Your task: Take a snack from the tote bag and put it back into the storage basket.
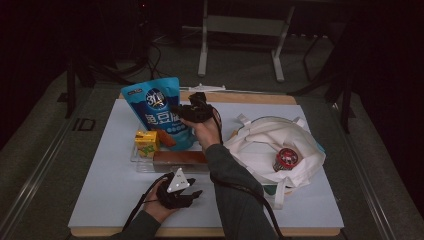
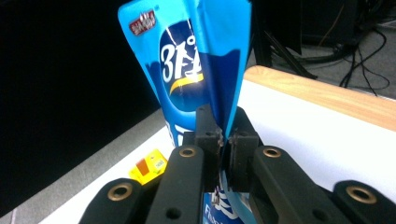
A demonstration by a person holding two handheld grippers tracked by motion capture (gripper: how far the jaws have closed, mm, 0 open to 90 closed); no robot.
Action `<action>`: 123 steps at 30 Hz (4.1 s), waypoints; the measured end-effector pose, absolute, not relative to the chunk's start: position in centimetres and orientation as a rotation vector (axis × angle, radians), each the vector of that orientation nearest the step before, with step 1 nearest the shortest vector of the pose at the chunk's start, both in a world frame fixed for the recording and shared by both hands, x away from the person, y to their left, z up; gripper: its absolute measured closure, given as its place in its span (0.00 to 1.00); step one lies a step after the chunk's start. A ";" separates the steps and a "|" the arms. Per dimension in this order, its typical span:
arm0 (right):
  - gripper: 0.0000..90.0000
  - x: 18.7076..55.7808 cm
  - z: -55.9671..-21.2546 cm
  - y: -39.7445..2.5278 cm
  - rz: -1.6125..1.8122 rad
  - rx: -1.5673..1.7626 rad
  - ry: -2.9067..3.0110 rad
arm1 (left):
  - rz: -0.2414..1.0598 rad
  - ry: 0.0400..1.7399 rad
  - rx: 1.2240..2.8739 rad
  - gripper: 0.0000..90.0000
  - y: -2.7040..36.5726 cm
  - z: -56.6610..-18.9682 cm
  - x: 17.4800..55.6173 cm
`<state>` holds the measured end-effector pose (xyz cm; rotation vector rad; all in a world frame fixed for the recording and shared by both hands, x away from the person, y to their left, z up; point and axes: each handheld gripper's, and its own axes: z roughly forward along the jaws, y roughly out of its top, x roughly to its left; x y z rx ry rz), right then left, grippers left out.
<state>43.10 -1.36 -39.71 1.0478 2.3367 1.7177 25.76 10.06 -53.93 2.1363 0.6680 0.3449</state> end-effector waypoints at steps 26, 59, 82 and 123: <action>0.77 41.5 -41.8 -8.0 1.575 0.993 2.425 | 0.352 0.674 2.147 0.56 10.0 -54.0 25.8; 1.00 41.5 -44.6 -5.5 1.125 0.981 2.494 | 0.351 0.679 2.158 0.56 9.8 -54.0 25.8; 0.99 42.1 -44.3 -3.4 1.109 1.032 2.453 | 0.350 0.678 2.160 0.56 9.8 -54.0 25.9; 0.69 39.0 -41.8 -11.9 1.097 0.922 2.457 | 0.349 0.685 2.157 0.55 9.9 -54.0 25.9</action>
